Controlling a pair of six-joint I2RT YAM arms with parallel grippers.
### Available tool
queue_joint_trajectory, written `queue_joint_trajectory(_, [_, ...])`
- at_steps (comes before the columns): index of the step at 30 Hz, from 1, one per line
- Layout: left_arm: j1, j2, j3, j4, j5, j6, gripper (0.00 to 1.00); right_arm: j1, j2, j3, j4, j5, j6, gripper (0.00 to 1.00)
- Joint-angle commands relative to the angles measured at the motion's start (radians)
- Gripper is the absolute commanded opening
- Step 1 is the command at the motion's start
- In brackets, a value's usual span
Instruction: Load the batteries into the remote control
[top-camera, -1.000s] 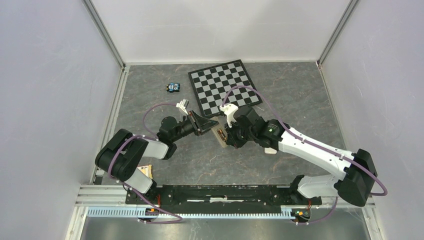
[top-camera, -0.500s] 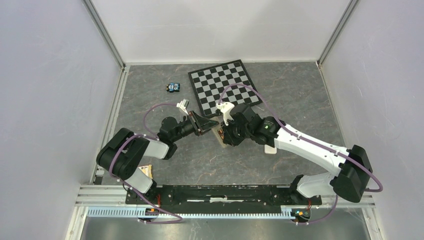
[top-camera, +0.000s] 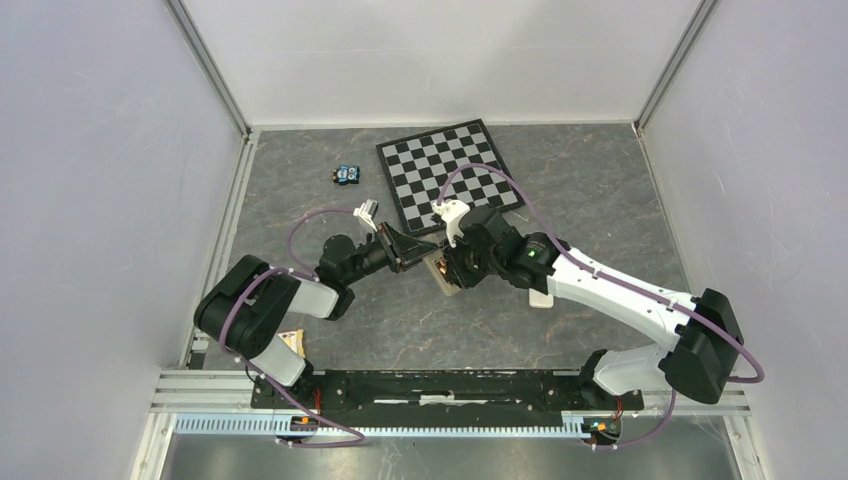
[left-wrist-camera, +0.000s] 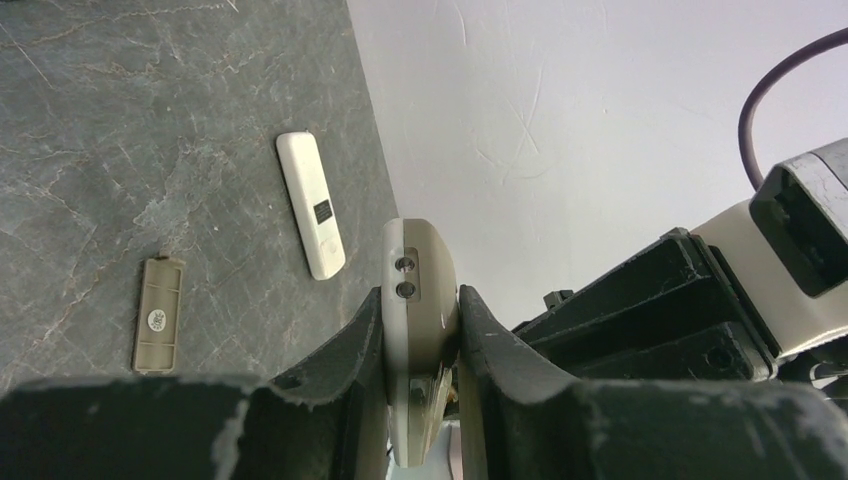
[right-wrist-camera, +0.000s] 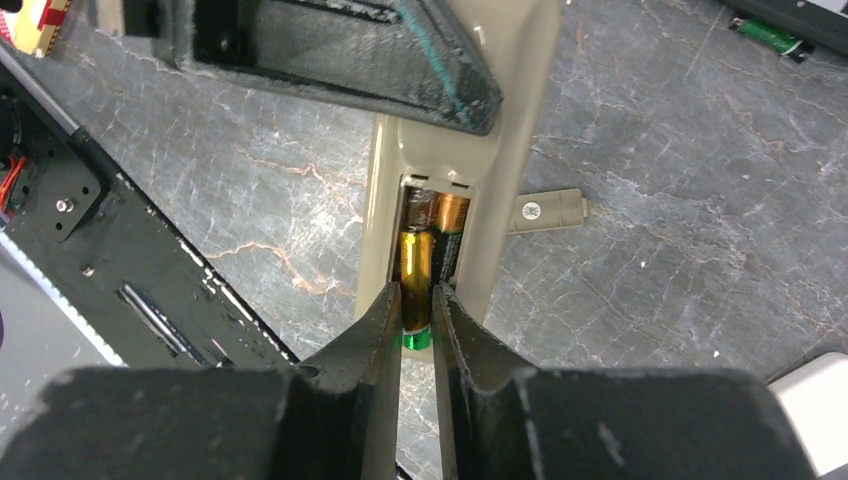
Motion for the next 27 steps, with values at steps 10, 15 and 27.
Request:
queue_joint_trajectory(10, [-0.011, -0.019, 0.001, 0.136, -0.01, -0.096, 0.02, -0.002, 0.013, 0.021, 0.034, 0.021, 0.024, 0.35])
queue_joint_trajectory(15, [-0.01, -0.017, 0.0, 0.145, -0.024, -0.119, 0.02, -0.003, -0.041, 0.021, 0.072, 0.018, 0.053, 0.47])
queue_joint_trajectory(27, [-0.01, -0.036, -0.015, 0.164, -0.059, -0.182, 0.02, -0.012, -0.137, 0.012, 0.115, 0.133, 0.111, 0.66])
